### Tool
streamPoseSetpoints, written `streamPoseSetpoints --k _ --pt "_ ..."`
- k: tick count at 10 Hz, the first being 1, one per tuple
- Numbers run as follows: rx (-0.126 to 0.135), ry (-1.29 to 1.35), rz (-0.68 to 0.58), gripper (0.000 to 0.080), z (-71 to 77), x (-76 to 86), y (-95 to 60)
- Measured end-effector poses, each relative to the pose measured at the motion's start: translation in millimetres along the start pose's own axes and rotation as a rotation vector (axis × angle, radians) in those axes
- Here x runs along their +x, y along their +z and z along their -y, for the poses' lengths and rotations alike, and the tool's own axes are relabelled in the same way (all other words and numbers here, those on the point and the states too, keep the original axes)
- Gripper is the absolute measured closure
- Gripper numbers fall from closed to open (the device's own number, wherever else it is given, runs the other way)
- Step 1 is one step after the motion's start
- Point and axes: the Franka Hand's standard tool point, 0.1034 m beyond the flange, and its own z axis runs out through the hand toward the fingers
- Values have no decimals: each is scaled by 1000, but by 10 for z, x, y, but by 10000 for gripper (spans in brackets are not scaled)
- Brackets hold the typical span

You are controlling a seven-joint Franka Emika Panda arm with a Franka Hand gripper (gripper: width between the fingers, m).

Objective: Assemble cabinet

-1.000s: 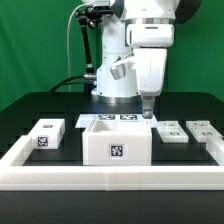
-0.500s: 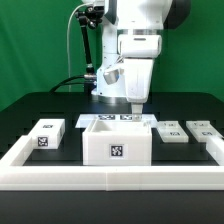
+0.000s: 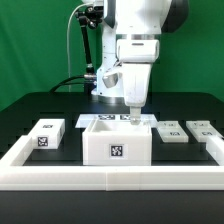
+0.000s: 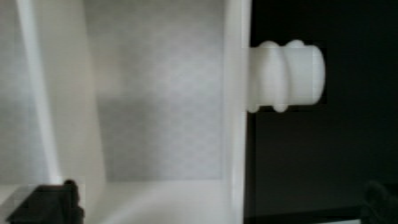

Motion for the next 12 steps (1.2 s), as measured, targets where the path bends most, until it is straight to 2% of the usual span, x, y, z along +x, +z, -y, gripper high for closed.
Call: streamPoseSetpoints --k 1,3,6,7,8,10,11,12 --pt "8 3 -1 3 26 -14 50" --pt "9 4 -10 3 66 1 185" --pt "27 5 -10 3 111 6 281" --pt "34 5 -10 62 128 7 311" --pt "36 5 -10 62 133 7 321" --pt "36 8 -9 346 129 -15 321" --pt "37 9 -9 346 131 -17 322" --pt "37 9 -9 532 132 -17 322"
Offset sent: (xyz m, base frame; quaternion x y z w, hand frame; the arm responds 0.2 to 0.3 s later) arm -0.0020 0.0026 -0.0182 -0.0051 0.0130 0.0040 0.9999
